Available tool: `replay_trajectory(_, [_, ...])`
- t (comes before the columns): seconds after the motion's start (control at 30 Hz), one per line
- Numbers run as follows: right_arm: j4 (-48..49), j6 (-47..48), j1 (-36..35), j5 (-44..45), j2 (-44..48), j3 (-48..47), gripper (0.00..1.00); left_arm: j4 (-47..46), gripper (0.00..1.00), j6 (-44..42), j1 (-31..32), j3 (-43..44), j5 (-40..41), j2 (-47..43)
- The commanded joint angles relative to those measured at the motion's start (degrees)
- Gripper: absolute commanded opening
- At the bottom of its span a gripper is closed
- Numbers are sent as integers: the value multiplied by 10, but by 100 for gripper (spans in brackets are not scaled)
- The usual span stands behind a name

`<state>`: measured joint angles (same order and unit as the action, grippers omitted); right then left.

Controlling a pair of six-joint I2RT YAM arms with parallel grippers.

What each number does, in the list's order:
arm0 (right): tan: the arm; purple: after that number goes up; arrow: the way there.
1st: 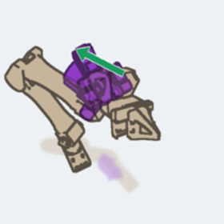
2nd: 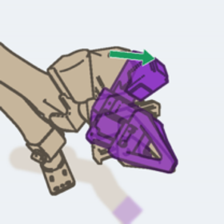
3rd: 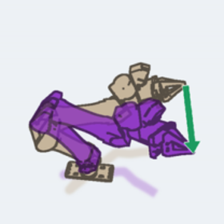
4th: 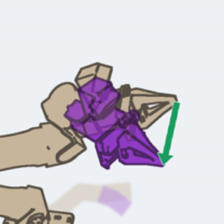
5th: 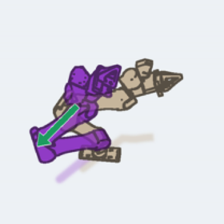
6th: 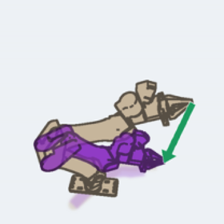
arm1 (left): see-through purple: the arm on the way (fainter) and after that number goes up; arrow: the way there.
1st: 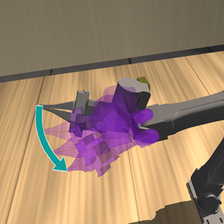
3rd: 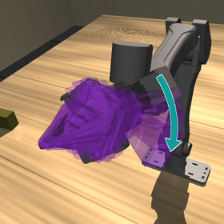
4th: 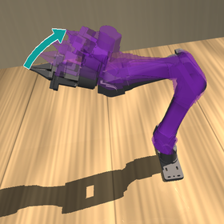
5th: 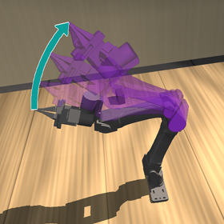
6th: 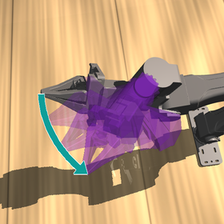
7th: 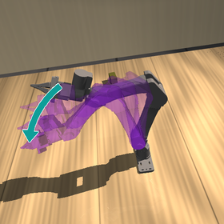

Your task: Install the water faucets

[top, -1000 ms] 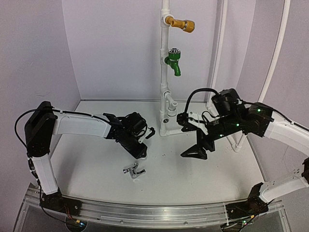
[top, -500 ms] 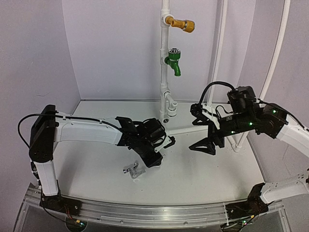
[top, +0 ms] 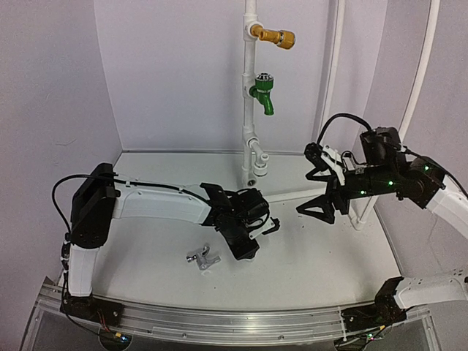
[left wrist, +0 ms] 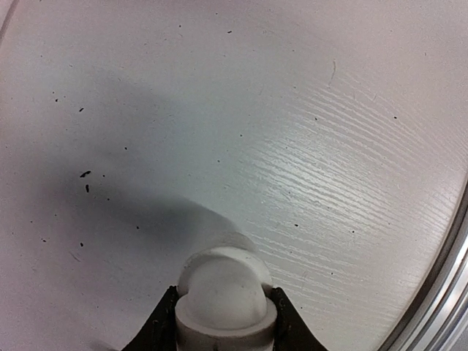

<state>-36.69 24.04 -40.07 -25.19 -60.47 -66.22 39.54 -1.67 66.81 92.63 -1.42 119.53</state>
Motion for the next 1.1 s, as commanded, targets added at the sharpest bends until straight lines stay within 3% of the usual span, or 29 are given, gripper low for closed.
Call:
replay_trajectory(0.0, [15,-16,20,-19,18,3,98,-15,30,-14,6,42,-11,29])
replay_trajectory(0.3, [10,-19,28,-23,21,10,98,-27,40,-20,8,51,-22,53])
replay_trajectory(0.47, [8,-18,28,-24,19,9,98,-18,60,-15,10,52,-15,53])
replay_trajectory(0.67, [7,-15,27,-23,11,5,98,4,97,7,14,50,2,22])
replay_trajectory(0.83, [6,-14,28,-21,-3,1,98,21,100,54,15,12,37,-48])
replay_trajectory(1.07, [1,-12,27,-28,-22,-5,98,43,100,148,16,-111,95,-132])
